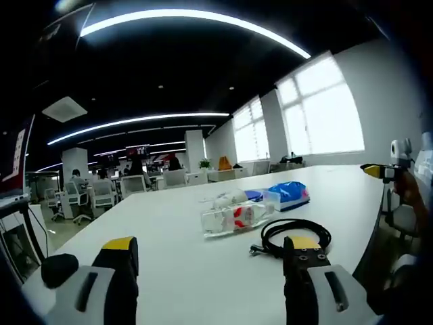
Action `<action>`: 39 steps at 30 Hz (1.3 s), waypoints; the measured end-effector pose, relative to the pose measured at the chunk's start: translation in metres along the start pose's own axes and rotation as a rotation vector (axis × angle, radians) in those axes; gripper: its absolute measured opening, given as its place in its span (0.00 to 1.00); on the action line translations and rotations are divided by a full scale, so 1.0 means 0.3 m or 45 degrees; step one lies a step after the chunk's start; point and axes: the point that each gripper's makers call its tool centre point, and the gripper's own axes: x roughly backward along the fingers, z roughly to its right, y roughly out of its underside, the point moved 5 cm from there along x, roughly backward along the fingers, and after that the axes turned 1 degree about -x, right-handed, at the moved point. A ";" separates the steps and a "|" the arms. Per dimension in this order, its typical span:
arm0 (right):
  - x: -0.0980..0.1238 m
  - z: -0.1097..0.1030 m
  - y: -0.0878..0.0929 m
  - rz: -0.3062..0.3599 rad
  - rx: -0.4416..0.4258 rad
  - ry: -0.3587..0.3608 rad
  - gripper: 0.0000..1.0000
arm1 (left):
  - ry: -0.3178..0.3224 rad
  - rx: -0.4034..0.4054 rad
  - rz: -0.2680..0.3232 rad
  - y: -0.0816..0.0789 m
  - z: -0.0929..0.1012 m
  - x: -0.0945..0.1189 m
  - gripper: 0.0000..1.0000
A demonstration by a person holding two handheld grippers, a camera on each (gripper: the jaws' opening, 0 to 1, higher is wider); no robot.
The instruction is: Arrange the tabletop items into an orderly group along one side of the table until the central work area is clear of visible clutter.
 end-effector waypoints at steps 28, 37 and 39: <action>0.007 -0.008 -0.013 0.016 0.002 -0.004 0.72 | 0.008 -0.067 -0.062 0.024 0.003 -0.002 0.85; 0.012 -0.016 0.008 -0.032 0.075 -0.023 0.72 | -0.002 -0.079 -0.043 0.000 0.002 0.009 0.84; 0.006 -0.035 0.012 -0.045 0.121 -0.039 0.72 | 0.002 -0.089 -0.036 -0.014 0.004 0.008 0.84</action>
